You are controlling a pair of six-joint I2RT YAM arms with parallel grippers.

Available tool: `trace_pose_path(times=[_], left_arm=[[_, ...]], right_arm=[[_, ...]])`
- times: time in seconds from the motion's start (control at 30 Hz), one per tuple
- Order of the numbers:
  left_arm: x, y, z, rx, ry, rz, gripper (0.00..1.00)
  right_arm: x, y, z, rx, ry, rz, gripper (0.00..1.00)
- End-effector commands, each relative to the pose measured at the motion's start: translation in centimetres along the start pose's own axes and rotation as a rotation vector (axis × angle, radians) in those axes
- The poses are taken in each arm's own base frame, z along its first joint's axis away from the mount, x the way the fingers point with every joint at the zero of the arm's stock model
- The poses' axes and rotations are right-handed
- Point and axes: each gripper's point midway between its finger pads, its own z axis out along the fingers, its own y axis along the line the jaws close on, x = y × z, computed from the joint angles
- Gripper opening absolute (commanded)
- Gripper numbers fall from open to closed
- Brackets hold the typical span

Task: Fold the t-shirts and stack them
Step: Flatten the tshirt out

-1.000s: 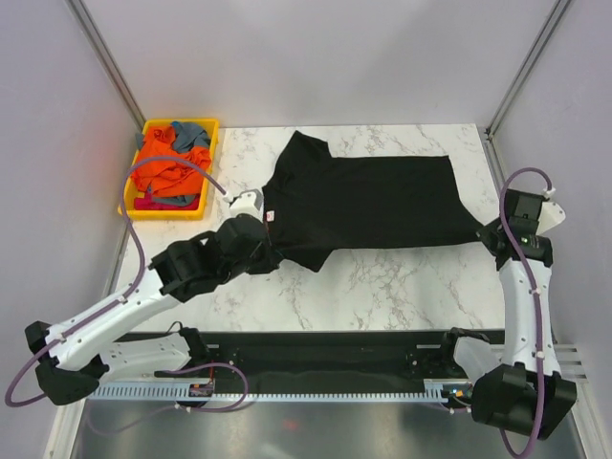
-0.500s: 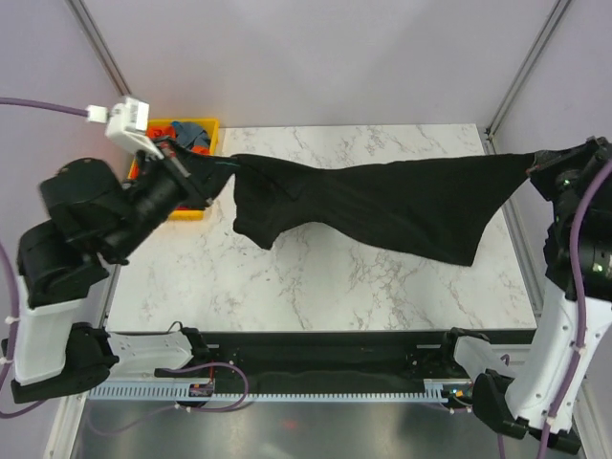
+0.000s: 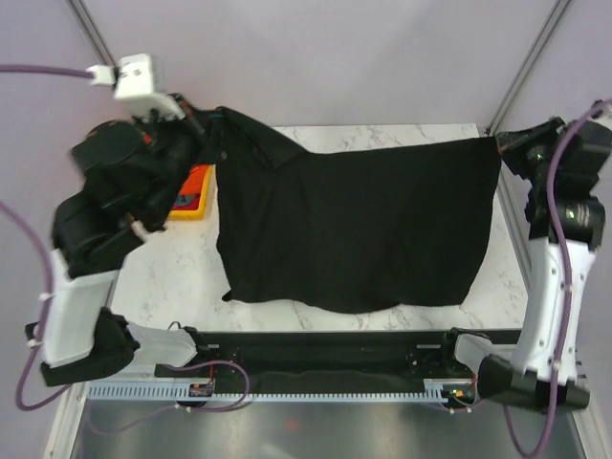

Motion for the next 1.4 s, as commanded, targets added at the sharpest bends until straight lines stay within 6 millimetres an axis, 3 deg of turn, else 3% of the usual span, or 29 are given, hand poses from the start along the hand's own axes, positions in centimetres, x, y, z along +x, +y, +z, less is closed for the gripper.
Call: trace_pose_path(times=[0.0, 0.03, 0.07, 0.1, 0.13, 0.17, 0.2, 0.23, 0.27, 0.3, 0.43, 0.53, 0.57, 0.6, 0.67, 0.7, 0.73, 0.8, 0.83, 0.87, 0.9, 0.93, 1.0, 1.07, 1.1, 1.13, 1.2, 1.27, 1.37], left_arm=[[1.0, 3.7, 8.0, -0.229, -0.030, 0.122, 0.02], [2.2, 2.5, 9.8, -0.107, 0.024, 0.083, 0.02], [2.0, 5.4, 11.7, -0.152, 0.029, 0.046, 0.02], [3.9, 6.0, 14.8, -0.151, 0.078, 0.021, 0.02], [4.1, 7.6, 16.6, -0.142, 0.098, -0.032, 0.02], [5.4, 8.5, 19.7, -0.142, 0.124, -0.052, 0.02], [5.2, 9.2, 21.0, -0.138, 0.118, -0.087, 0.02], [5.0, 10.7, 22.4, -0.143, 0.113, -0.098, 0.02], [2.2, 10.6, 22.6, -0.131, 0.038, -0.103, 0.02], [2.1, 11.2, 23.7, -0.131, 0.021, -0.114, 0.02], [-4.9, 10.2, 21.7, -0.035, -0.189, -0.104, 0.02], [-5.9, 8.2, 19.5, 0.055, -0.207, -0.116, 0.02], [-5.6, 7.6, 19.0, 0.079, -0.197, -0.130, 0.02], [-5.6, 7.0, 18.4, 0.108, -0.196, -0.124, 0.02], [-3.8, 6.1, 16.4, 0.127, -0.154, -0.116, 0.02], [-3.4, 5.8, 15.6, 0.136, -0.153, -0.114, 0.02], [0.2, 6.2, 15.9, 0.120, -0.073, -0.120, 0.02], [1.0, 5.7, 12.4, 0.119, -0.076, -0.130, 0.02], [6.3, 7.3, 12.7, 0.067, 0.033, -0.145, 0.02], [6.2, 6.9, 9.8, 0.075, 0.014, -0.184, 0.02], [8.6, 6.9, 9.0, 0.074, 0.060, -0.201, 0.02], [14.1, 8.5, 8.5, 0.028, 0.162, -0.232, 0.02], [17.1, 8.4, 5.8, 0.056, 0.196, -0.272, 0.02], [25.7, 10.3, 4.0, 0.020, 0.354, -0.302, 0.02], [25.3, 9.9, 3.6, 0.033, 0.345, -0.311, 0.02], [28.8, 11.0, 2.8, -0.003, 0.416, -0.322, 0.02], [31.1, 11.0, 1.3, -0.005, 0.456, -0.357, 0.02], [34.5, 11.8, -0.1, -0.034, 0.522, -0.375, 0.02], [37.4, 12.9, -1.5, -0.081, 0.579, -0.403, 0.02]], right_arm=[[-0.1, 0.6, 8.5, -0.042, -0.026, 0.027, 0.00], [-0.7, 1.5, 9.5, -0.049, -0.034, 0.021, 0.00], [-0.4, 2.2, 10.9, -0.064, -0.028, 0.014, 0.00], [1.1, 1.2, 14.3, -0.029, 0.019, 0.011, 0.00], [-0.2, 3.4, 14.9, -0.066, -0.005, -0.001, 0.00], [1.4, 2.2, 18.4, -0.028, 0.039, -0.017, 0.00], [-1.0, 4.7, 18.7, -0.079, -0.011, -0.030, 0.00], [-1.4, 5.1, 19.6, -0.075, -0.018, -0.049, 0.00], [-0.6, 4.2, 22.2, -0.043, 0.002, -0.066, 0.00], [-3.7, 6.8, 21.4, -0.094, -0.075, -0.104, 0.00], [-6.8, 7.5, 21.1, -0.065, -0.162, -0.141, 0.00], [-6.5, 6.6, 19.4, -0.043, -0.171, -0.148, 0.00], [-7.6, 7.4, 16.8, -0.063, -0.213, -0.150, 0.00], [-5.1, 4.5, 17.8, -0.006, -0.161, -0.153, 0.00], [-5.7, 4.3, 15.3, 0.000, -0.212, -0.155, 0.00], [-3.6, 2.0, 15.7, 0.046, -0.167, -0.164, 0.00], [-3.6, 2.0, 14.5, 0.039, -0.179, -0.171, 0.00], [0.0, -1.8, 14.9, 0.113, -0.099, -0.179, 0.00], [0.5, -2.5, 13.7, 0.125, -0.099, -0.163, 0.00], [3.4, -6.0, 13.9, 0.206, -0.052, -0.161, 0.00], [4.4, -7.3, 13.4, 0.236, -0.039, -0.157, 0.00], [4.9, -7.8, 12.4, 0.240, -0.034, -0.158, 0.00], [8.8, -11.5, 11.6, 0.299, 0.049, -0.174, 0.00], [11.6, -14.5, 9.3, 0.361, 0.099, -0.163, 0.00], [13.2, -16.1, 9.0, 0.403, 0.136, -0.157, 0.00], [13.7, -16.9, 8.0, 0.420, 0.138, -0.148, 0.00], [16.7, -21.5, 5.3, 0.590, 0.182, -0.116, 0.00], [17.1, -24.9, 2.8, 0.723, 0.128, -0.124, 0.00], [17.8, -26.7, 1.3, 0.771, 0.080, -0.089, 0.00]])
